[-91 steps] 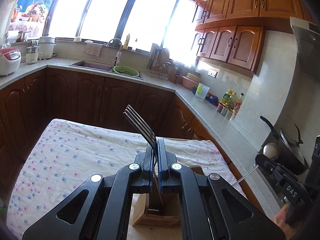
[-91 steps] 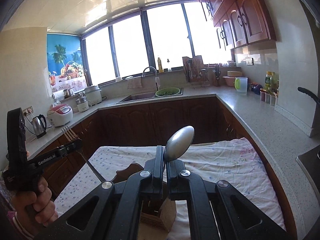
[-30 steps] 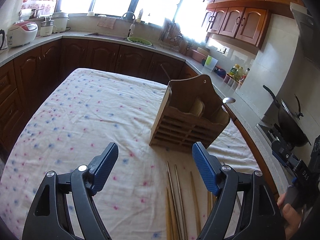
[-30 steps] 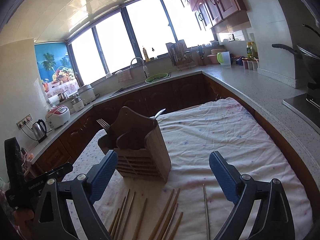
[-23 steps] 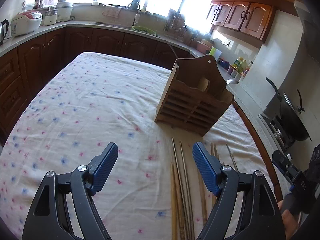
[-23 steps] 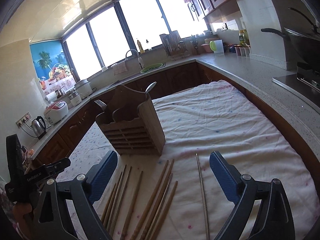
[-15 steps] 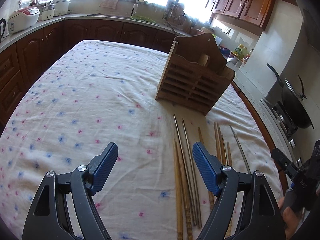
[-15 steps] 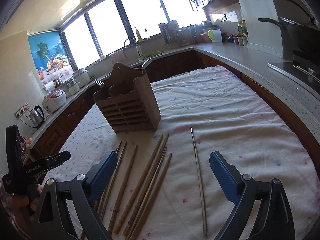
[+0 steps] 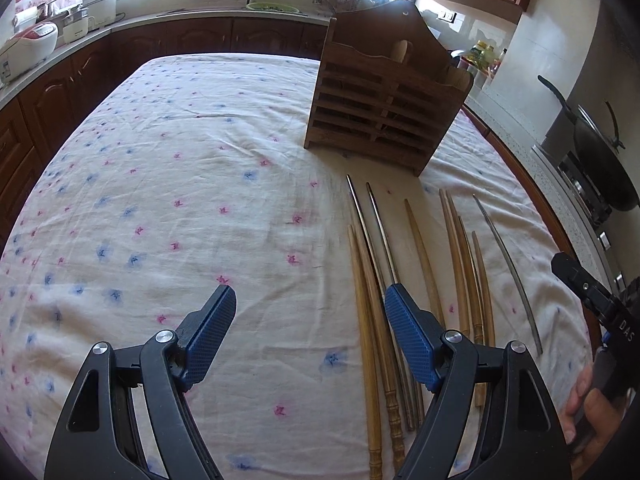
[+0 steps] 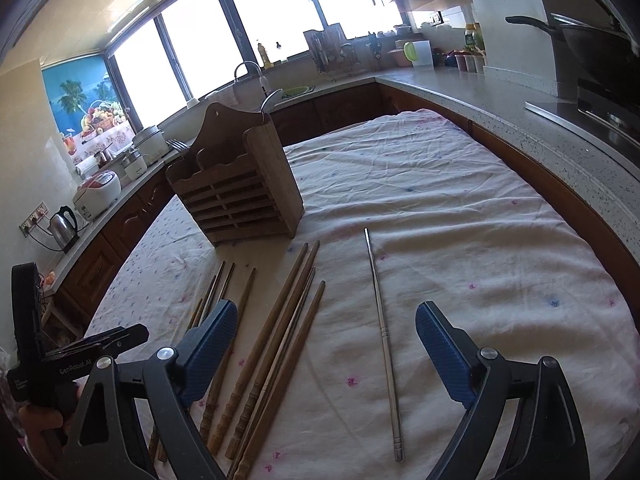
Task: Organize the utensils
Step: 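Move both tools back toward the bamboo chopsticks, then grasp a bamboo chopstick with the left tool while the right tool grasps another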
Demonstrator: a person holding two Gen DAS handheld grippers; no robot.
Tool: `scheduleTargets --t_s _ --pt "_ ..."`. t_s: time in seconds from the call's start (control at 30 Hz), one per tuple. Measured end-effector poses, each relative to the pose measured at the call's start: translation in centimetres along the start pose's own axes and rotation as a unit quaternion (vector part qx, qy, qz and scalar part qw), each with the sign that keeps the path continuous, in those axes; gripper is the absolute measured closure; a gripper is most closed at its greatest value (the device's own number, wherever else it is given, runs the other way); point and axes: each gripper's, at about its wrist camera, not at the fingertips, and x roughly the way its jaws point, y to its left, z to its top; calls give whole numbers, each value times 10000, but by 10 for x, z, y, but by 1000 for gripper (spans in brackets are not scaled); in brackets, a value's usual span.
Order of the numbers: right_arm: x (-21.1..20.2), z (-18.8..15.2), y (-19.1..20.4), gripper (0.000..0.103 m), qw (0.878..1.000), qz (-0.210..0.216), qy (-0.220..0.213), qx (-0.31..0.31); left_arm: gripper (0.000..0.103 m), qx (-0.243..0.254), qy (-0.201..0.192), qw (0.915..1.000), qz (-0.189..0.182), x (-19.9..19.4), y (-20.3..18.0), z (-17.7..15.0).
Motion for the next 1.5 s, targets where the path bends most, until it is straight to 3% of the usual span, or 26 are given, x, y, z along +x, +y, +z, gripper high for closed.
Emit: scheduleTargets --t_s 0.13,0.23,0.4,0.57,0.77,1.03,1.1,1.17,1.23,1.3,1.33,1.5 --pt "15 -3 9 39 9996 7 263 -133 25 147 102 9998 61 10 -7 3" --pt "31 -4 12 51 9985 -7 524 -173 34 248 236 9994 89 20 -13 7" --pt "58 -5 18 61 9953 -74 930 -241 44 411 490 9978 153 40 -20 13" --pt "73 -8 17 73 9926 -230 1156 -285 50 596 411 9973 104 43 -23 16" --pt "79 -2 17 76 9920 -280 1181 -335 59 683 393 9968 138 45 -19 19" --pt "93 6 23 76 9918 -346 1137 -460 60 1067 345 9928 427 53 -32 22" --pt "95 7 24 76 9920 -352 1107 -489 68 1078 327 9928 395 55 -33 24" --pt "98 8 25 76 9919 -353 1100 -522 86 1103 306 9928 346 56 -35 26" --pt "99 9 25 78 9917 -357 1107 -551 94 1110 308 9929 293 57 -35 27" --pt "99 10 25 83 9917 -321 1130 -528 95 1028 326 9939 217 55 -31 28" --pt "99 11 23 94 9915 -317 1157 -496 96 949 340 9948 150 54 -28 28" --pt "95 8 19 96 9915 -241 1223 -361 98 660 391 9971 -9 47 -14 26"
